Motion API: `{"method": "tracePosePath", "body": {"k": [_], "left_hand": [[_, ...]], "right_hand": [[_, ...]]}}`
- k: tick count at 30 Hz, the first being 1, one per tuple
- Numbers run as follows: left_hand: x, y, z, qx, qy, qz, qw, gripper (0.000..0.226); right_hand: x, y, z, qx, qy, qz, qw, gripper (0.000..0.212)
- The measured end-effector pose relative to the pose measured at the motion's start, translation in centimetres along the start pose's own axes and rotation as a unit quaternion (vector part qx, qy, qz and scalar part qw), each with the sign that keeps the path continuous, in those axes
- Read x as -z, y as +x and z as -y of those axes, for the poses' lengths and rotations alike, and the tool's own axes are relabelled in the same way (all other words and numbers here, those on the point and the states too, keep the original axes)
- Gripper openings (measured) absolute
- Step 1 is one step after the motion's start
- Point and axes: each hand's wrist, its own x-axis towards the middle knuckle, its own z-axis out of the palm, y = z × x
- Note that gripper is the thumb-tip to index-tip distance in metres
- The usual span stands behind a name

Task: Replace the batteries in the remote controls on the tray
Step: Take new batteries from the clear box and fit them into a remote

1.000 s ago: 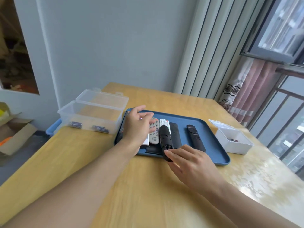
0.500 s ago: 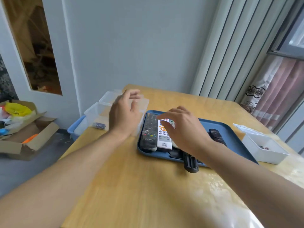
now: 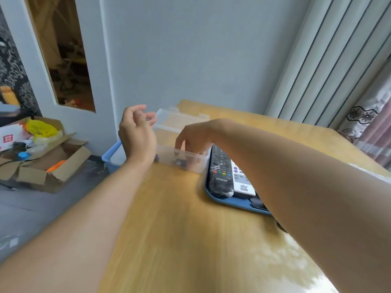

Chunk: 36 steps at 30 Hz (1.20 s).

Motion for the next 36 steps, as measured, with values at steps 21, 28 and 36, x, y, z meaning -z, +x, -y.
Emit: {"method": "tracePosePath", "body": {"k": [21, 28, 36], "left_hand": [[-2.2, -7.0, -2.1, -0.24, 0.083, 0.115, 0.96, 0.018], [-6.2, -17.8, -5.6, -0.307, 0.306, 0.328, 0.839, 0.025], [-8.9, -22.4, -8.4, -0.274, 0.62, 0.324, 0.66, 0.059]], "right_hand": [[-5.6, -14.3, -10.2, 0.024, 0.601, -0.286, 0.746, 0.031], [-12.1, -21.2, -14.3, -0.007, 0.85, -0.247, 0.465, 0.009], [-14.6, -23.3, -14.8, -0.032, 0.748, -0.32, 0.581, 0.013]]}}
